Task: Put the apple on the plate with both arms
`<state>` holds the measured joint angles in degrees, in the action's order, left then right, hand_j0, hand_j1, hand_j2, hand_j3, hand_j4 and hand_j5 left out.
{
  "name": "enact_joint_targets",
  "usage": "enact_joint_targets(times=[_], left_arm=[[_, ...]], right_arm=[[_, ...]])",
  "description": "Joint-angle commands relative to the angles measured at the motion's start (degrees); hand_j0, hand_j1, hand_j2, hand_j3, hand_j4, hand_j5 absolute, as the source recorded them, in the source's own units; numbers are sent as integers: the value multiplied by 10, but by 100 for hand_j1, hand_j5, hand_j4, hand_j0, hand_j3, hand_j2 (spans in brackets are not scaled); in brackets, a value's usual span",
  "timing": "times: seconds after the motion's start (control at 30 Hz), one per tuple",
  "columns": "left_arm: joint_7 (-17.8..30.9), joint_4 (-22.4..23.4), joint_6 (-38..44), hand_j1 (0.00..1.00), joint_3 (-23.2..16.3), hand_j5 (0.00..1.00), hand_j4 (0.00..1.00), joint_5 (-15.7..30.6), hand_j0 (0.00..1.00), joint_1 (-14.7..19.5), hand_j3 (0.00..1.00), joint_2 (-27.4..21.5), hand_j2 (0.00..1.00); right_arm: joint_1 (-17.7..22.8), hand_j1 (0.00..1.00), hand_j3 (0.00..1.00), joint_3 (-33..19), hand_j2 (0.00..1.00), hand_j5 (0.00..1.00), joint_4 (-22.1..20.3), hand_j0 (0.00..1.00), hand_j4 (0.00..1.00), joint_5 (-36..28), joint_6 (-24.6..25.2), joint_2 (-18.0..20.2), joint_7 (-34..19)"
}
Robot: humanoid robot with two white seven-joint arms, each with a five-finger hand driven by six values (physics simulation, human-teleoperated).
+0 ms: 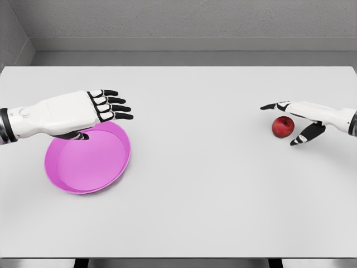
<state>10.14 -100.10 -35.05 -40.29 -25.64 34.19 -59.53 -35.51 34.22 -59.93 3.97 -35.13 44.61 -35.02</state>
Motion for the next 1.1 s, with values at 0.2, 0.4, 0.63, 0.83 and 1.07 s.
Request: enact_joint_targets(times=[0.2,0.4,0.63,0.83,1.07], left_arm=[[0,0,1,100,0,100,100,3,100,0,100,-1,100],[25,1,1,100,1,100,100,4,100,2,100,6,100],[25,1,1,100,1,100,100,4,100,2,100,6,100],[25,1,1,100,1,100,100,4,100,2,100,6,100],[25,1,1,100,1,100,100,4,100,2,100,6,100]], right_arm=[[-3,100,100,0,100,100,10,100,100,19,1,-15,0],[-6,99,99,0,99,99,11,99,99,21,1,-14,0],[-6,85,85,1,85,85,11,85,85,22,1,-10,0],[-6,74,74,1,74,74,11,74,74,40,1,-11,0],[-7,64,64,0,64,64,11,64,64,39,1,-11,0]])
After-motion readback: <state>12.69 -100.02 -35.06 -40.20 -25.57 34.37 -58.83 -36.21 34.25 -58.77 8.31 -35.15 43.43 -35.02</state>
